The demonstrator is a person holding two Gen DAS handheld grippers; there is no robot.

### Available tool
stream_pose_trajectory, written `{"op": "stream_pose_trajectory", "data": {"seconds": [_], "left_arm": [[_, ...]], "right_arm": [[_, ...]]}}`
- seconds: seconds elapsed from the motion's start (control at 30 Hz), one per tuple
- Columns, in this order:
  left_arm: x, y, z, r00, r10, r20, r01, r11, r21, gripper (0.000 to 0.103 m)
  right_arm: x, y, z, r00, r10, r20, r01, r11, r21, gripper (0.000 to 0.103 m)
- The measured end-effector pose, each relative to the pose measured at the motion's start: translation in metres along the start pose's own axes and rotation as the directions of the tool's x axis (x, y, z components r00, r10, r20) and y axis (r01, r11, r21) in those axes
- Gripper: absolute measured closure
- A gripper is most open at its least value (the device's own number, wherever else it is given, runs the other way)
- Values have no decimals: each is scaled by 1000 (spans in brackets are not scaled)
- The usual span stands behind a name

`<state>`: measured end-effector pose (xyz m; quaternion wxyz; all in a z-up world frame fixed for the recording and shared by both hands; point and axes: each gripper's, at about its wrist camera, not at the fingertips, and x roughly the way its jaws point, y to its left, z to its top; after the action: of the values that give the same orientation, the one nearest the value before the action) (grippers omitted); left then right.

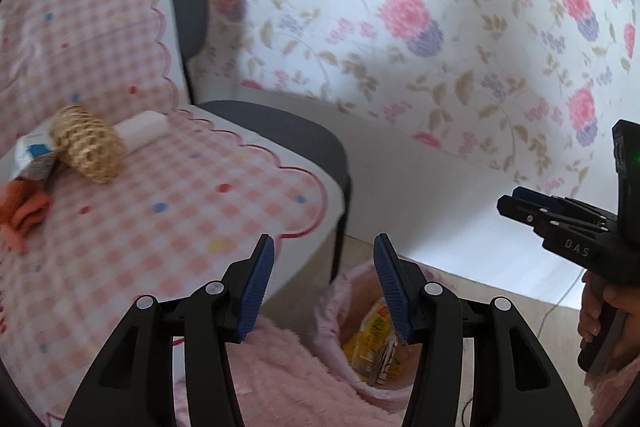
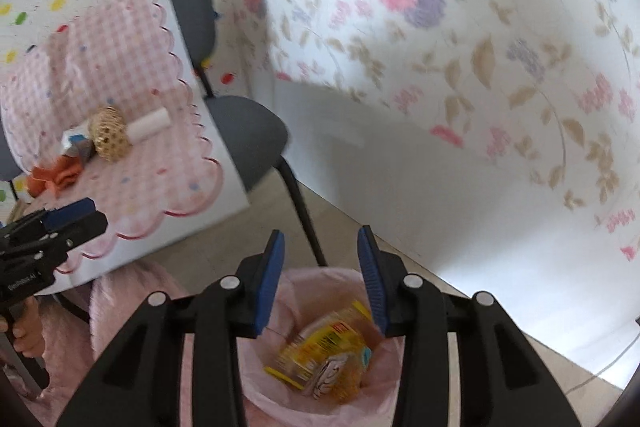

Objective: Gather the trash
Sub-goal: 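Return both tools to the chair above the remaining trash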

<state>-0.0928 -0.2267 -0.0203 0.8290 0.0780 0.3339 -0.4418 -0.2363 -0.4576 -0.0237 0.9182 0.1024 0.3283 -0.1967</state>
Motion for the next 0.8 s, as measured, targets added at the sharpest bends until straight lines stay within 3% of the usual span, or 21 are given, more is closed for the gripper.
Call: {"op": "stream_pose_trajectory", "data": {"seconds": [0.3, 0.5, 0.7, 0.8], "left_arm": [[-29, 41, -13, 993, 118, 10, -117, 991, -66, 49], [-47, 75, -22, 981, 196, 11, -193, 972, -131, 49], [-75, 122, -27, 952, 306, 17, -295, 930, -220, 49], [-89, 146, -28, 928, 373, 11, -357, 896, -262, 44]], "right_arm": [[9, 55, 15, 991, 133, 1, -132, 988, -79, 66], [20, 102, 27, 974, 226, -25, -227, 960, -166, 66], [38, 153, 47, 953, 300, -47, -301, 917, -261, 66], [48, 176, 56, 942, 331, -49, -330, 899, -289, 66]]}}
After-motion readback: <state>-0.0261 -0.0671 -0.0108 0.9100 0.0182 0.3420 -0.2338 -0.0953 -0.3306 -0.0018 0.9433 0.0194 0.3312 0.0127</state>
